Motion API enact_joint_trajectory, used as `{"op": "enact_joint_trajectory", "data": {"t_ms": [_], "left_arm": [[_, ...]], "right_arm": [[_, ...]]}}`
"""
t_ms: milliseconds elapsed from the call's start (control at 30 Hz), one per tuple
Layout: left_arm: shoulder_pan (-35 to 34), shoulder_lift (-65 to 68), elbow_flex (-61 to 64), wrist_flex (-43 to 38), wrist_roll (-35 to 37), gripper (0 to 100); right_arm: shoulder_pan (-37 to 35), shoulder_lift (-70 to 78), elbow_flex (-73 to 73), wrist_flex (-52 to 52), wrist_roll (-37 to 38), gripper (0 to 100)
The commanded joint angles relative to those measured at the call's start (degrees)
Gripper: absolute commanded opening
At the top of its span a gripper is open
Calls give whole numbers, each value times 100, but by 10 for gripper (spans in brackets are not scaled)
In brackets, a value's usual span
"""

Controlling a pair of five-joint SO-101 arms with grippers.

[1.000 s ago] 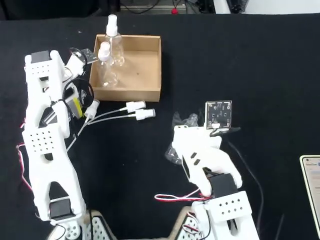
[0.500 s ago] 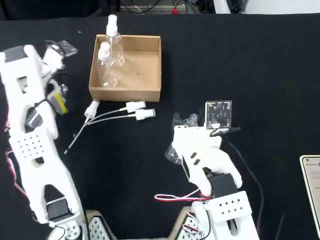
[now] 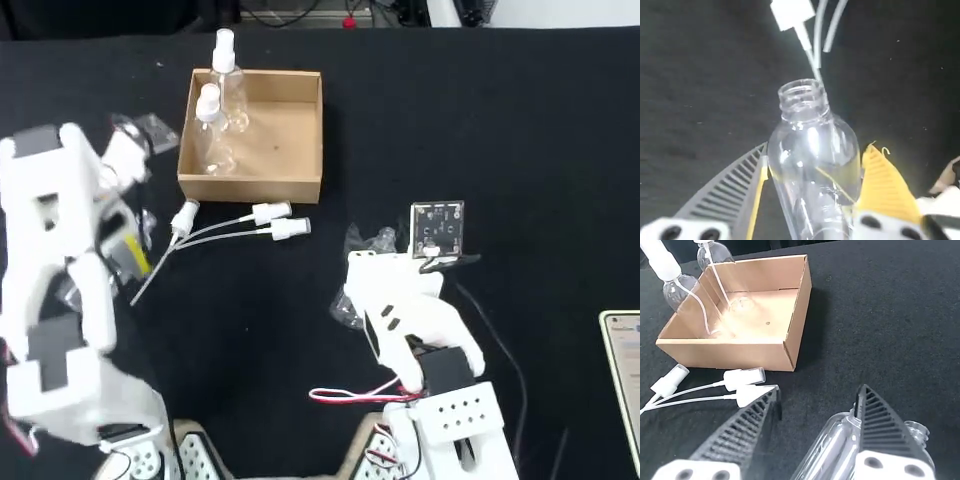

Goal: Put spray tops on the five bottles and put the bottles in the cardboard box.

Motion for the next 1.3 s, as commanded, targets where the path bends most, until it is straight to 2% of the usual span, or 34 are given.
{"op": "enact_joint_trajectory", "data": {"t_ms": [0, 233, 367, 500, 567, 700, 867, 1000, 1100, 1267], "left_arm": [[303, -1415, 1956, -1011, 79, 277], [1429, -3279, 4673, -2901, 1152, 277], [2088, -3719, 5437, -3525, 1793, 277], [2431, -3727, 5631, -3921, 2470, 282], [2466, -3727, 5631, -3991, 2804, 284], [2440, -3727, 5657, -4044, 2778, 327], [2413, -3727, 5666, -4062, 2813, 321], [2404, -3727, 5604, -4062, 3270, 323], [2448, -3727, 5508, -4062, 3297, 322], [2229, -3402, 4910, -3552, 3358, 321]], "right_arm": [[-35, -22, -40, 9, 0, 237], [-35, -22, -40, 9, 0, 237], [-35, -22, -31, 9, 0, 237], [-35, -22, -31, 9, 0, 237], [-35, -22, -31, 9, 0, 237], [-26, -22, -40, 9, 0, 237], [-26, -22, -57, 9, 0, 237], [-26, -22, -57, 9, 0, 237], [-26, -22, -57, 9, 0, 237], [-26, -22, -57, 9, 0, 237]]}}
